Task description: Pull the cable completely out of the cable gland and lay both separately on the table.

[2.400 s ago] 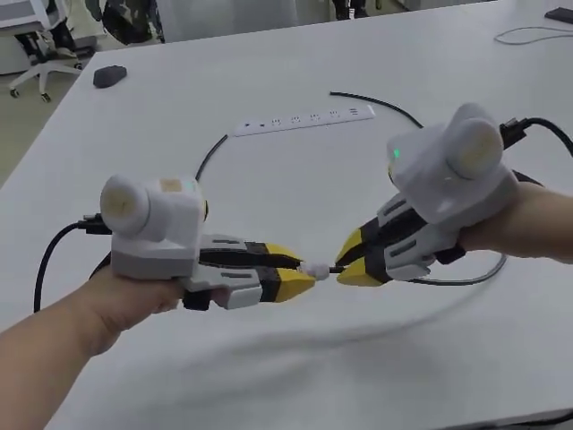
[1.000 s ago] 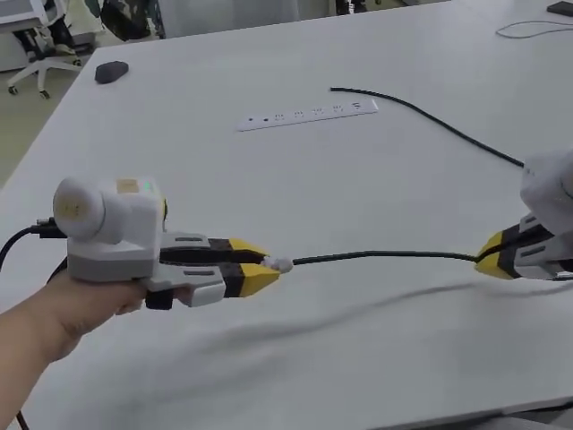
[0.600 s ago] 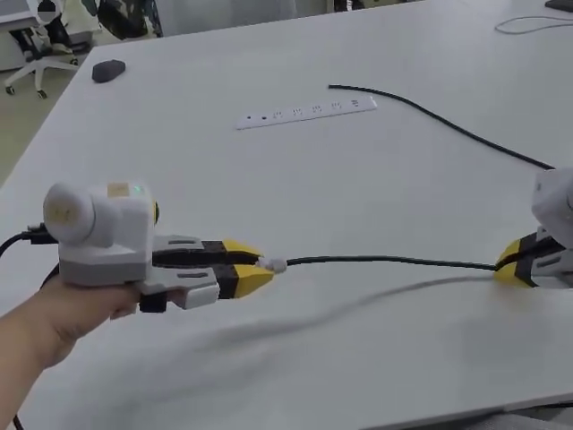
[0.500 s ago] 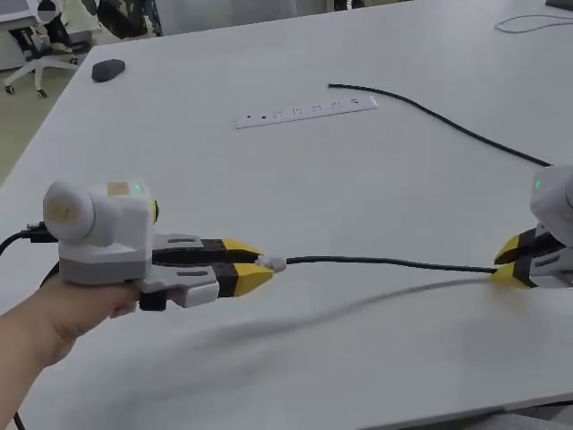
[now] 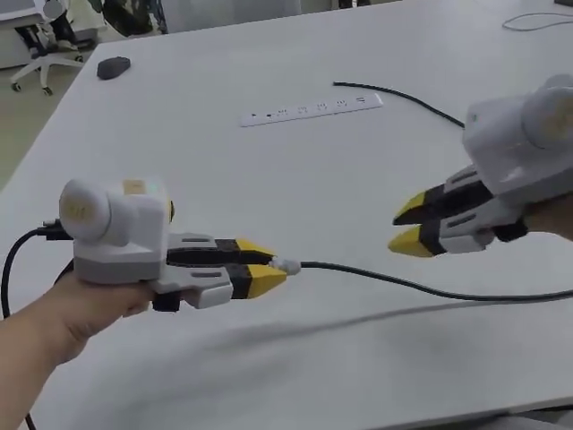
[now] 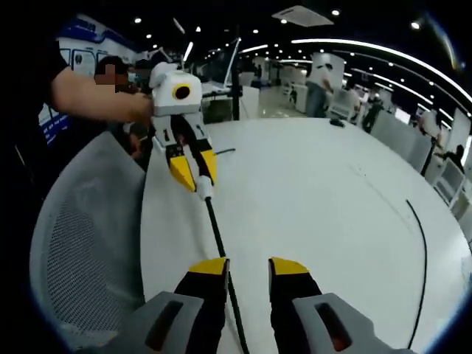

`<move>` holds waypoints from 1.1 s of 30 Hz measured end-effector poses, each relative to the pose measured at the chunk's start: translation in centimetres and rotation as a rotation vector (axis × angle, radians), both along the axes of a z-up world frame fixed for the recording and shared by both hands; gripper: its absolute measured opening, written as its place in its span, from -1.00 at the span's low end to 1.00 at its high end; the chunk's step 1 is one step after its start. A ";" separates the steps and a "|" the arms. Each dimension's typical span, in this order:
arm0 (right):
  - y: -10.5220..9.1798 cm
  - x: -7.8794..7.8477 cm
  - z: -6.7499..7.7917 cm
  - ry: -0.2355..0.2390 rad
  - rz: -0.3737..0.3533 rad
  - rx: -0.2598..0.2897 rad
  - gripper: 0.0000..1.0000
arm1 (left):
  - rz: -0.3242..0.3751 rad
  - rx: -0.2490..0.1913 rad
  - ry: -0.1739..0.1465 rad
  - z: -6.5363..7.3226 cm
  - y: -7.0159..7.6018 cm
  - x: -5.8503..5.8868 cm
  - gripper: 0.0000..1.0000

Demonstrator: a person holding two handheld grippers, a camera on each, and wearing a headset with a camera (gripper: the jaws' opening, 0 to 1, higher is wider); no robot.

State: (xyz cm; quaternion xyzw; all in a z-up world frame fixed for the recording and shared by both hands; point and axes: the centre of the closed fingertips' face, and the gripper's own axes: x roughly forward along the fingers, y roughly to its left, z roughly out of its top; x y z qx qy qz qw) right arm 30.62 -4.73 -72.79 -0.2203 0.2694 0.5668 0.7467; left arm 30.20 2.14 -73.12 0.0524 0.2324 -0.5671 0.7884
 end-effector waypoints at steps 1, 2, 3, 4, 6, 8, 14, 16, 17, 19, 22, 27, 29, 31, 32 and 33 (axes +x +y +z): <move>0.7 -0.4 -0.1 -0.006 0.029 -0.015 -0.67 | -0.011 0.016 -0.011 -0.1 0.0 -0.1 -0.70; 1.6 -0.7 -0.4 -0.029 0.061 -0.036 -0.68 | -0.015 0.011 -0.006 -0.1 -0.1 -0.2 -0.70; 2.2 -1.0 -0.6 -0.034 0.088 -0.048 -0.72 | -0.018 0.007 -0.003 0.0 -0.2 -0.3 -0.70; 3.0 -1.3 -0.8 -0.036 0.113 -0.053 -0.77 | -0.019 0.010 -0.009 0.0 -0.2 -0.3 -0.70; 3.9 -1.4 -1.0 -0.034 0.120 -0.052 -0.78 | -0.019 0.007 -0.011 0.1 -0.3 -0.2 -0.70; 4.6 -1.6 -1.4 -0.026 0.140 -0.066 -0.80 | -0.019 0.003 -0.015 0.3 -0.4 -0.3 -0.70; 5.6 -1.5 -1.6 -0.032 0.172 -0.078 -0.96 | -0.035 0.000 -0.023 0.5 -0.7 -0.8 -0.70; 5.5 -1.8 -1.7 -0.026 0.183 -0.087 -1.00 | -0.031 0.005 -0.029 0.4 -0.6 -0.8 -0.70; 5.5 -1.8 -1.7 -0.029 0.184 -0.090 -1.00 | -0.032 0.004 -0.024 0.4 -0.6 -0.9 -0.70; 5.4 -1.8 -1.8 -0.029 0.181 -0.092 -1.00 | -0.037 0.005 -0.031 0.4 -0.5 -0.9 -0.70; 4.7 -1.4 -2.1 -0.047 0.150 -0.126 -1.00 | -0.031 0.008 -0.038 0.4 -0.3 -0.8 -0.70; 1.8 0.2 -2.0 -0.062 -0.008 -0.137 -1.00 | 0.018 -0.017 -0.084 1.5 0.9 -0.4 -0.70; -0.2 0.8 -2.4 -0.074 -0.059 -0.165 -1.00 | 0.039 -0.013 -0.096 1.5 1.6 -0.1 -0.70; -1.9 1.1 -2.9 -0.069 -0.088 -0.180 -1.00 | 0.049 -0.023 -0.097 1.8 2.2 -0.2 -0.70; -2.5 1.2 -3.0 -0.072 -0.096 -0.181 -1.00 | 0.051 -0.028 -0.100 2.0 2.3 -0.3 -0.70; -3.2 1.3 -3.2 -0.069 -0.105 -0.183 -1.00 | 0.054 -0.026 -0.108 2.1 2.5 -0.3 -0.70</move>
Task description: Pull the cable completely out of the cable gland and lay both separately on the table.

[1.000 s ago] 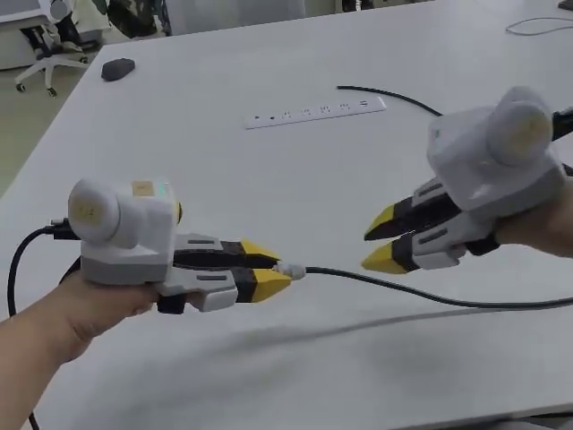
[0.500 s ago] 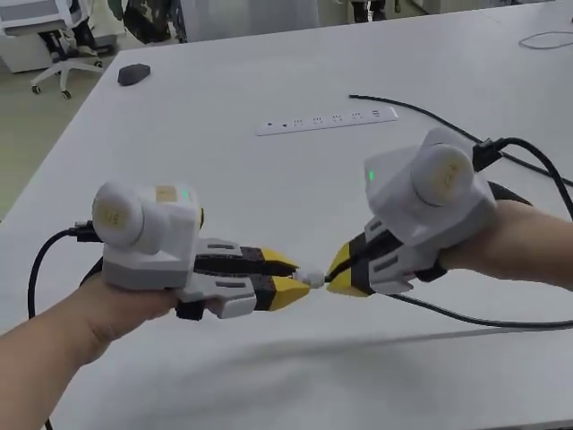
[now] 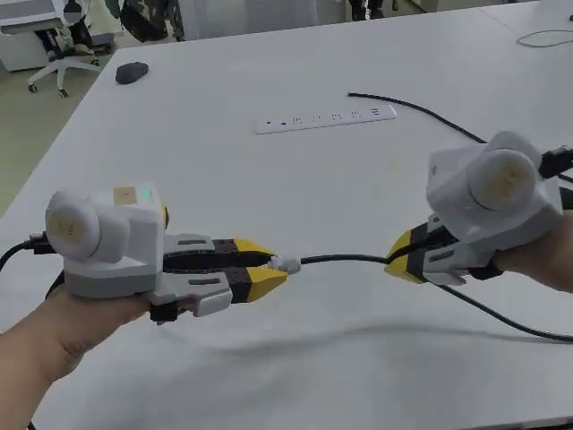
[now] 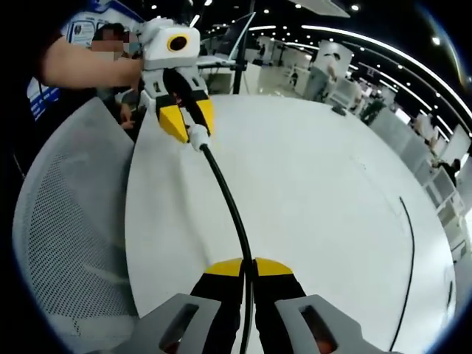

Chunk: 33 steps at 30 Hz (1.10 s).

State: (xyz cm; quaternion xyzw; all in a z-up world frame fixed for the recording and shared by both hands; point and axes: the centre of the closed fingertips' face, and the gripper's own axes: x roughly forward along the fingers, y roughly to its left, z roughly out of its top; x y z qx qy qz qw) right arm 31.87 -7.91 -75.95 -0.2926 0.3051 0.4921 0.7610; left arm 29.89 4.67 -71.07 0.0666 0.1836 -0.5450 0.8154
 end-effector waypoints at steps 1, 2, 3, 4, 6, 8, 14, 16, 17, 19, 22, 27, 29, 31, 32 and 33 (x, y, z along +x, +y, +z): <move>-0.7 0.0 -0.2 0.007 -0.019 -0.006 -1.00 | 0.002 0.001 -0.006 0.1 0.1 0.0 -0.70; -1.6 0.0 -0.5 0.013 -0.030 -0.020 -1.00 | 0.003 0.002 -0.010 0.1 0.3 0.0 -0.70; -2.1 0.0 -0.7 0.011 -0.031 -0.029 -1.00 | 0.007 0.000 -0.012 0.2 0.4 0.1 -0.70; -3.1 0.3 -0.9 -0.002 -0.061 -0.042 -1.00 | 0.011 0.000 -0.015 0.2 0.6 0.1 -0.70; -4.3 0.3 -1.3 0.005 -0.079 -0.060 -1.00 | 0.021 0.000 -0.012 0.1 1.0 0.3 -0.70; -5.4 0.4 -1.6 0.007 -0.104 -0.066 -1.00 | 0.027 -0.003 -0.011 0.0 1.2 0.3 -0.70; -7.5 0.4 -2.4 0.030 -0.153 -0.087 -1.00 | 0.042 -0.004 -0.006 -0.1 1.8 0.5 -0.70; -7.9 0.4 -2.6 0.038 -0.169 -0.083 -1.00 | 0.041 -0.004 -0.007 -0.1 1.8 0.4 -0.70; -7.9 0.3 -2.7 0.042 -0.168 -0.083 -1.00 | 0.038 -0.003 -0.007 -0.1 1.7 0.4 -0.70; -8.1 0.3 -3.1 0.043 -0.174 -0.095 -1.00 | 0.030 0.001 -0.009 -0.2 1.6 0.3 -0.70; -8.7 0.3 -4.0 0.045 -0.164 -0.153 -1.00 | 0.030 -0.006 0.002 -0.2 1.5 0.2 -0.70; -8.5 0.1 -4.8 0.070 -0.168 -0.157 -1.00 | 0.033 -0.003 0.004 -0.5 1.5 0.2 -0.70; -8.6 -0.1 -5.2 0.080 -0.178 -0.179 -0.95 | 0.037 -0.003 0.007 -0.5 1.5 0.3 -0.70; -8.7 0.0 -5.3 0.048 -0.152 -0.230 -0.78 | 0.039 0.001 0.008 -0.7 1.6 0.2 -0.70; -8.3 -0.6 -5.3 0.076 -0.139 -0.231 -0.79 | 0.042 0.002 0.008 -0.7 1.7 0.2 -0.70; -8.2 -0.6 -5.3 0.079 -0.138 -0.225 -0.79 | 0.045 0.001 0.010 -0.7 1.8 0.3 -0.70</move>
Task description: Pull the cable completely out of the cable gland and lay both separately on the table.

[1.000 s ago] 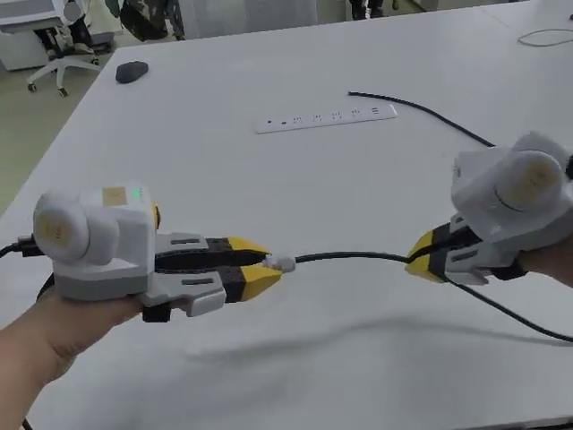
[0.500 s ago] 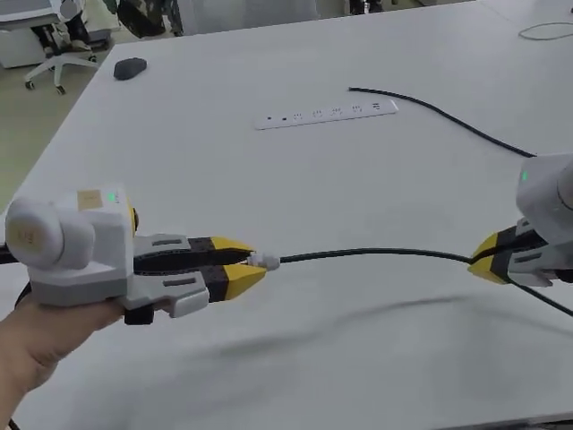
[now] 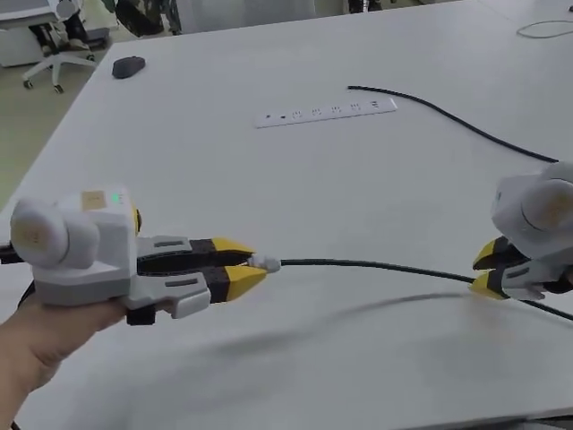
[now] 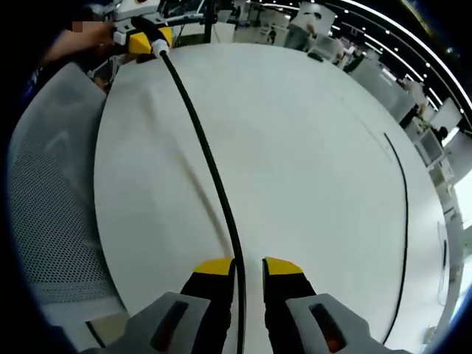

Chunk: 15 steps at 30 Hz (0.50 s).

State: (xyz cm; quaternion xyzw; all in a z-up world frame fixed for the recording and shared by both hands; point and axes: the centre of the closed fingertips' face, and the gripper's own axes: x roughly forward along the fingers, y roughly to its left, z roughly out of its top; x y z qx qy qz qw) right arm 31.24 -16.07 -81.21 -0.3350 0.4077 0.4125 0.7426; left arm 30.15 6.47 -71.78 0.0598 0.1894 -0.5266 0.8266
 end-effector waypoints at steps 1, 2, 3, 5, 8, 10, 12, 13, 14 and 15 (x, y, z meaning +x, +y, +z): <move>0.7 0.0 0.5 -0.010 0.006 0.024 -0.75 | 0.001 0.000 0.000 0.0 0.0 0.0 -0.70; 1.2 0.0 0.9 -0.006 0.010 0.036 -0.72 | 0.004 0.003 0.001 -0.2 0.1 0.0 -0.70; 2.1 -0.2 1.3 0.002 0.032 0.065 -0.73 | 0.005 0.006 0.001 -0.3 0.1 0.1 -0.70; 4.9 -0.5 3.1 -0.002 0.085 0.172 -0.58 | 0.006 0.008 0.002 -0.4 0.1 0.0 -0.70; 9.1 -0.6 6.3 -0.004 0.123 0.302 -0.61 | 0.008 0.005 0.004 -0.4 0.0 0.0 -0.70; 10.7 -0.8 7.4 0.002 0.146 0.346 -0.71 | 0.006 0.003 0.005 -0.3 -0.1 0.0 -0.70; 13.7 -0.8 9.1 -0.031 0.201 0.401 -0.75 | 0.007 -0.001 0.003 -0.1 -0.2 0.0 -0.70; 14.5 -1.0 9.2 -0.024 0.217 0.404 -0.78 | 0.004 -0.003 -0.002 0.1 -0.4 0.1 -0.70; 15.7 -1.2 9.3 -0.025 0.243 0.414 -0.77 | 0.001 -0.001 -0.007 0.3 -0.6 0.1 -0.70; 16.3 -1.2 9.2 -0.019 0.252 0.417 -0.76 | -0.005 0.003 -0.010 0.4 -0.7 0.0 -0.70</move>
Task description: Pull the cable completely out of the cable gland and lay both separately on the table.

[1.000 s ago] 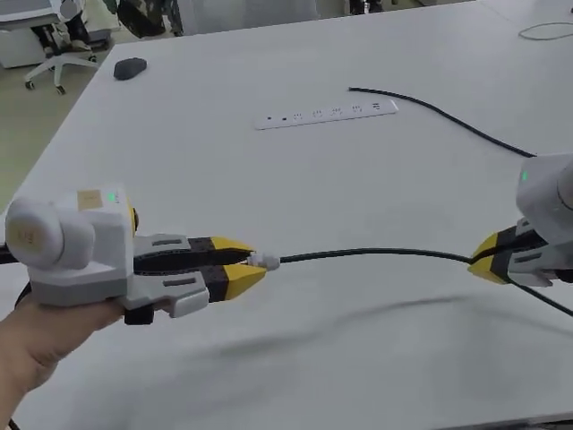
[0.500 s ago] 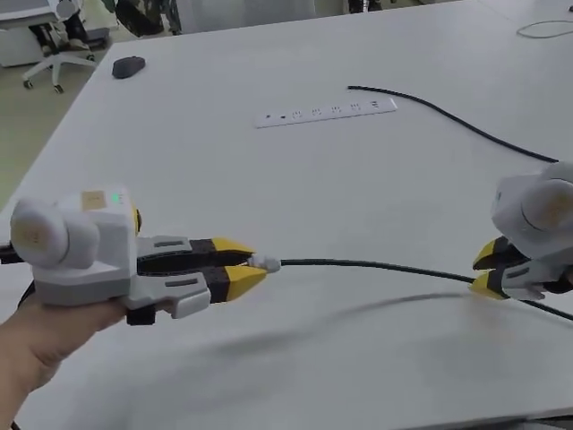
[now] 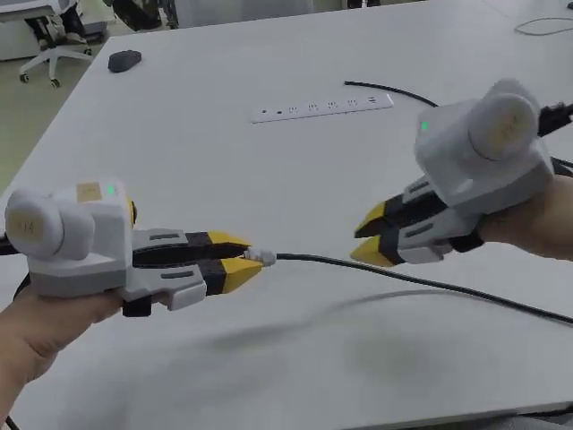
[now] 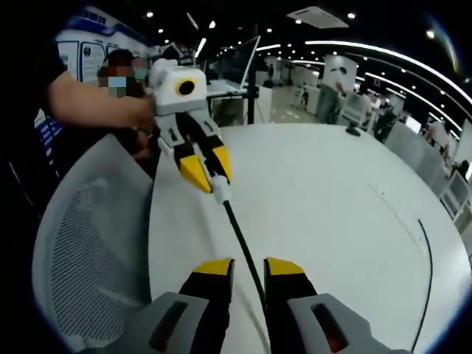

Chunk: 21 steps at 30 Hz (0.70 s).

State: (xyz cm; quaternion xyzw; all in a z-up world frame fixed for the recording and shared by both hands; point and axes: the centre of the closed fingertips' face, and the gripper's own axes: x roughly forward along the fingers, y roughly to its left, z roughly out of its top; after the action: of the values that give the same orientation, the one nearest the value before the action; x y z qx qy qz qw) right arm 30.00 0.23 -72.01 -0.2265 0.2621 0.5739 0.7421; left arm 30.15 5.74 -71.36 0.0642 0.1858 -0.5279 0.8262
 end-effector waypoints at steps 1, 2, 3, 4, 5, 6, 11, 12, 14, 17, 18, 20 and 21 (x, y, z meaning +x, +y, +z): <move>0.8 -0.6 -0.4 0.025 0.041 -0.012 -0.81 | -0.003 0.003 -0.003 0.1 -0.1 0.0 -0.70; 1.3 -0.4 -0.6 0.011 0.039 -0.016 -0.84 | -0.005 0.007 -0.007 0.1 -0.1 0.0 -0.70; 1.9 -0.3 -0.7 -0.007 0.058 -0.018 -0.83 | -0.006 0.007 -0.008 0.2 -0.1 -0.1 -0.70; 2.3 -0.6 -1.0 0.008 0.074 -0.027 -0.85 | -0.006 0.005 -0.009 0.3 -0.1 -0.1 -0.70; 2.5 -0.6 -1.1 0.007 0.081 -0.032 -0.86 | -0.007 0.006 -0.010 0.3 -0.1 -0.1 -0.70; 2.9 -0.4 -1.2 -0.018 0.090 -0.040 -0.83 | -0.008 0.008 -0.011 0.3 -0.1 -0.2 -0.70; 3.7 -0.5 -1.3 -0.013 0.116 -0.043 -0.92 | -0.020 0.019 -0.008 0.0 -0.3 -0.7 -0.70; 3.8 -0.5 -1.2 -0.015 0.126 -0.041 -0.95 | -0.023 0.020 -0.007 0.0 -0.4 -0.8 -0.70; 4.1 -0.8 -1.2 -0.022 0.153 -0.038 -0.96 | -0.024 0.018 -0.006 0.0 -0.4 -0.9 -0.70; 4.3 -0.9 -1.3 -0.024 0.167 -0.053 -0.96 | -0.027 0.017 -0.007 0.0 -0.6 -1.0 -0.70; 4.3 -1.0 -1.5 -0.022 0.171 -0.063 -0.98 | -0.029 0.016 -0.007 0.0 -0.8 -1.1 -0.70; 4.3 -1.1 -1.6 -0.034 0.183 -0.078 -0.99 | -0.036 0.027 -0.008 0.0 -1.0 -1.2 -0.70; 4.2 -1.2 -1.6 -0.033 0.187 -0.084 -0.99 | -0.039 0.027 -0.009 0.0 -1.0 -1.2 -0.70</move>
State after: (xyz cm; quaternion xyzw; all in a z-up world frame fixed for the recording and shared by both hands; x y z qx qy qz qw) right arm 28.81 4.42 -73.66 -0.2904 0.2514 0.6251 0.6794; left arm 28.93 4.73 -71.41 0.0813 0.1880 -0.5409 0.8158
